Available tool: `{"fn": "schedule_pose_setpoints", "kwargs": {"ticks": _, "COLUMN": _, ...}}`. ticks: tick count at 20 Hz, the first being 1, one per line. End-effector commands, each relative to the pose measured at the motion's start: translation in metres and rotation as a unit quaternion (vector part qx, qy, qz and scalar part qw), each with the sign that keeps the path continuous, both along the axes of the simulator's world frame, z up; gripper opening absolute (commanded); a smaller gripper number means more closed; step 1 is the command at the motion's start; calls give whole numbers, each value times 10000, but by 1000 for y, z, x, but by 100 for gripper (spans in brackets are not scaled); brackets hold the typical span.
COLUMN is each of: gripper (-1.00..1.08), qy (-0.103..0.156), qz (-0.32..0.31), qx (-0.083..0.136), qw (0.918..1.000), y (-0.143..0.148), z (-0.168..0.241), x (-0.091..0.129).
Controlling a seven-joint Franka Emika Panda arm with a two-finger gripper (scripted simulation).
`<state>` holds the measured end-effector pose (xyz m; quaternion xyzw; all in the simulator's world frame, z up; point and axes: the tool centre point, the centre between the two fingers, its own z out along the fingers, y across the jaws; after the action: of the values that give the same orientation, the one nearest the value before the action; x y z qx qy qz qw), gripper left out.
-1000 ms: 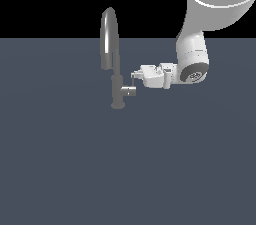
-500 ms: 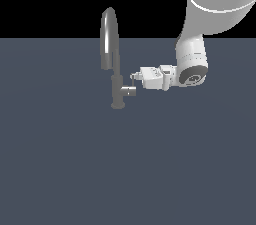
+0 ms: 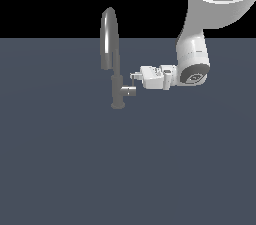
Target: Turn on the faucet by rotating a designated handle.
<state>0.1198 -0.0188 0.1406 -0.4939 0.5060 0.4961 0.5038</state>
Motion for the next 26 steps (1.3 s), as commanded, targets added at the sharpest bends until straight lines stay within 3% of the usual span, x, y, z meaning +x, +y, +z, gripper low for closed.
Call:
{"fn": "schedule_pose_setpoints", "kwargs": {"ticks": 1, "gripper": -100, "qy": -1, "qz": 0, "qx": 0, "qw": 10000, "y": 0, "z": 2, "x": -5}}
{"fn": "schedule_pose_setpoints", "kwargs": {"ticks": 9, "gripper": -100, "qy": 2, "qz": -13, "qx": -6, "qw": 10000, "y": 0, "z": 5, "x": -14}}
{"fn": "schedule_pose_setpoints", "kwargs": {"ticks": 24, "gripper": -100, "qy": 0, "qz": -1, "qx": 0, "qw": 10000, "y": 1, "z": 5, "x": -51}}
{"fn": "schedule_pose_setpoints", "kwargs": {"ticks": 26, "gripper": -100, "qy": -47, "qz": -21, "qx": -14, "qw": 10000, "y": 1, "z": 9, "x": -45}}
